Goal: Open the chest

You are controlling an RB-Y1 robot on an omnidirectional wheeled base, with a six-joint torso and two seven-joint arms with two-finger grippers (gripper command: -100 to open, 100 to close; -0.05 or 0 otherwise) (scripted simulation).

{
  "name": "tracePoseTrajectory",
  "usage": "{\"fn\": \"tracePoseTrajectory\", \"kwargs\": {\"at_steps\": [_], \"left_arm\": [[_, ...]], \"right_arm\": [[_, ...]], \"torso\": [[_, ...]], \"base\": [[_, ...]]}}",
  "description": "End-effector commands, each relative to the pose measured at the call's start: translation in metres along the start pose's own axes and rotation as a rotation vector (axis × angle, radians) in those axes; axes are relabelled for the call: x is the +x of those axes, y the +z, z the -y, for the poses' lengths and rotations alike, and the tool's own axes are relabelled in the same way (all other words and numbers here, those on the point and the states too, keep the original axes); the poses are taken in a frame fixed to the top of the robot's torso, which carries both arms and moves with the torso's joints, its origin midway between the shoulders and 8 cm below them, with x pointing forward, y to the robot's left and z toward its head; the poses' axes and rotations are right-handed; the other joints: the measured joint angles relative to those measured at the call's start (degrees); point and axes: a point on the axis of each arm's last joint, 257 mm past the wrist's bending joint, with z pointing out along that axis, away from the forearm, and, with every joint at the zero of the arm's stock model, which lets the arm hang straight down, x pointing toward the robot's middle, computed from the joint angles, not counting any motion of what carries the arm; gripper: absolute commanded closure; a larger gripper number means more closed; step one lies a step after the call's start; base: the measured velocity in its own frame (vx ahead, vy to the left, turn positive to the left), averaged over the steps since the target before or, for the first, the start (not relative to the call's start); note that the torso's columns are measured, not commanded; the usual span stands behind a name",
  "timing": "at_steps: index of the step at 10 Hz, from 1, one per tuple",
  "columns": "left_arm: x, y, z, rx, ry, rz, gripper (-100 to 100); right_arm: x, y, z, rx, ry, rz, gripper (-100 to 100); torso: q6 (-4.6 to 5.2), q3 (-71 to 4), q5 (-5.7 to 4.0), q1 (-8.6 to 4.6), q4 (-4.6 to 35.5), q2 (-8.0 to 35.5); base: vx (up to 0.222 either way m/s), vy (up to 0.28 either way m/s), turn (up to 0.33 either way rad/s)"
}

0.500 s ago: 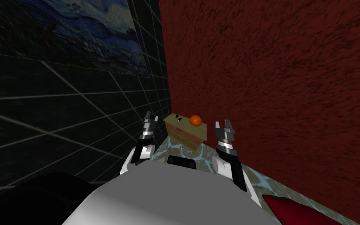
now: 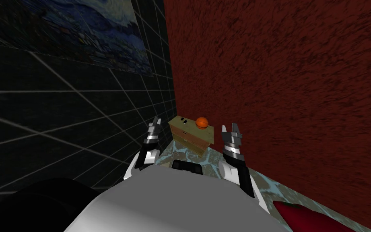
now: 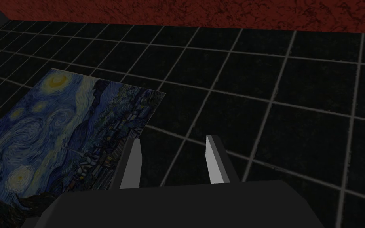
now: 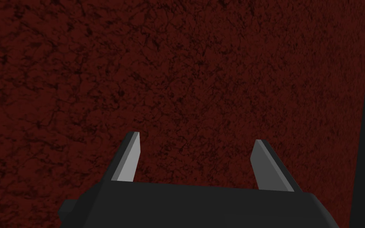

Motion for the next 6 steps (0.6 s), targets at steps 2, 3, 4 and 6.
{"fn": "tracePoseTrajectory", "kwargs": {"at_steps": [2,3,4,6], "left_arm": [[0.0,0.0,0.0,0.0,0.0,0.0,0],[0.0,0.0,0.0,0.0,0.0,0.0,0],[0.0,0.0,0.0,0.0,0.0,0.0,0],[0.005,-0.004,-0.015,-0.015,0.039,-0.054,-100]], "right_arm": [[0.0,0.0,0.0,0.0,0.0,0.0,0],[0.0,0.0,0.0,0.0,0.0,0.0,0],[0.0,0.0,0.0,0.0,0.0,0.0,0],[0.0,0.0,0.0,0.0,0.0,0.0,0]], "torso": [[0.0,-16.9,0.0,0.0,8.5,8.5],[0.0,-25.3,0.0,0.0,12.7,12.7],[0.0,-33.8,0.0,0.0,16.9,16.9],[0.01,-46.2,0.0,0.0,23.0,23.1]], "base": [[0.0,0.0,0.0],[0.0,0.0,0.0],[0.0,0.0,0.0],[0.026,-0.003,-0.067]]}}
